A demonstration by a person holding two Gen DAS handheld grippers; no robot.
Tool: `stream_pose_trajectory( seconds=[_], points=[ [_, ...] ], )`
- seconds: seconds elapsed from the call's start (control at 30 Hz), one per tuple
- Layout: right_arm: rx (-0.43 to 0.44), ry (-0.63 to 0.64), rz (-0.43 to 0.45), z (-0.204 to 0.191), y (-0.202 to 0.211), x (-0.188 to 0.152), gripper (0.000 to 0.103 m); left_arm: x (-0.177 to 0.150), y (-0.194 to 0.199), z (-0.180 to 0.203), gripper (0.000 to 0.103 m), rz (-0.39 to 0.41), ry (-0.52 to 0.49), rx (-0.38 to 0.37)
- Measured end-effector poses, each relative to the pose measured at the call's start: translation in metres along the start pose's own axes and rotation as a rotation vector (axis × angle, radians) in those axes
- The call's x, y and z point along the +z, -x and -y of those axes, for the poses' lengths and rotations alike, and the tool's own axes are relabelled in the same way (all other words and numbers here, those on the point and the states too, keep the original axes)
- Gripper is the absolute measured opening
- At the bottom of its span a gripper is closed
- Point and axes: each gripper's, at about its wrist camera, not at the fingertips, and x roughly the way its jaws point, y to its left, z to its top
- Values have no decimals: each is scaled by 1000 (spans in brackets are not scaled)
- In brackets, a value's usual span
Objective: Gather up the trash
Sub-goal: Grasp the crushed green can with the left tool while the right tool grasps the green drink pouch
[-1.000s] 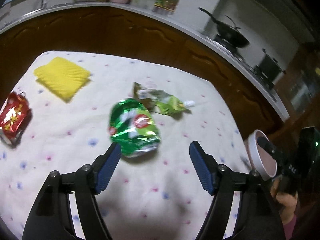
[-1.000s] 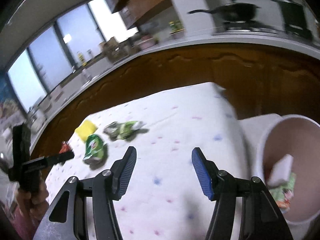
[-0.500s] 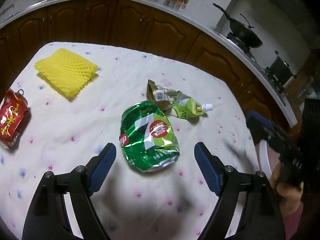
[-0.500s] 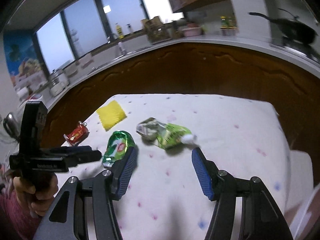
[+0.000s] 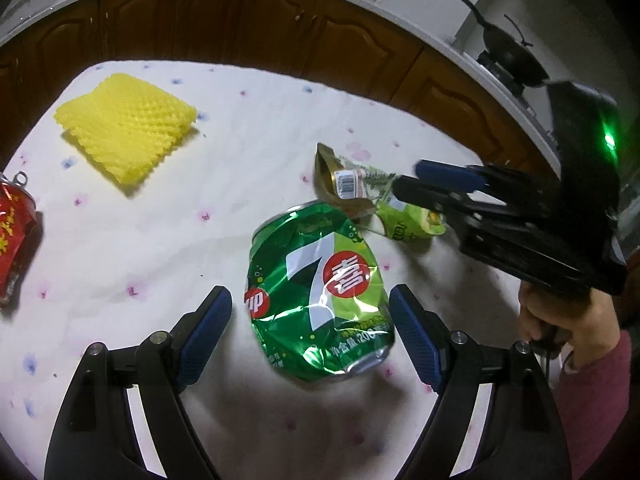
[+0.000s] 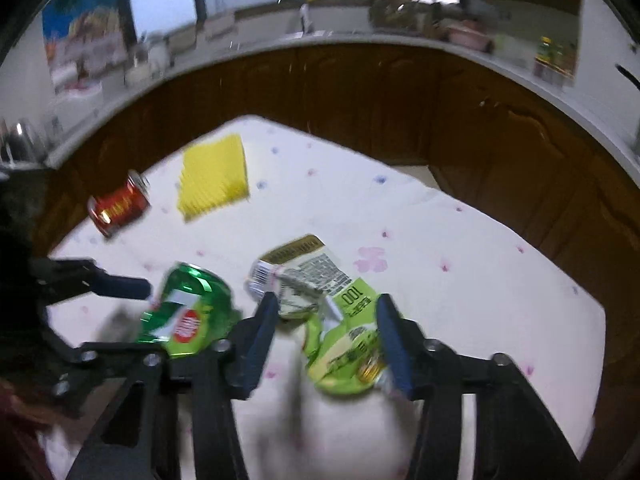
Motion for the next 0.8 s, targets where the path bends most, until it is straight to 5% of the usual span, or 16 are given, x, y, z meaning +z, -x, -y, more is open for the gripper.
stream_pose_trajectory(
  seconds=[0.07, 0.13, 0.27, 0.8],
  points=[
    [-11, 6, -37, 2, -12, -2, 12, 0, -6, 1, 83, -6, -4, 3],
    [-14, -22, -27, 4, -12, -7, 10, -2, -9, 2, 82, 3, -14, 11],
    [-39, -118, -2, 12, 6, -23, 6, -3, -14, 3, 49, -10, -24, -50],
    [-30, -565, 236, 21, 138, -144, 5, -21, 29, 48, 38, 88, -186, -131]
  ],
)
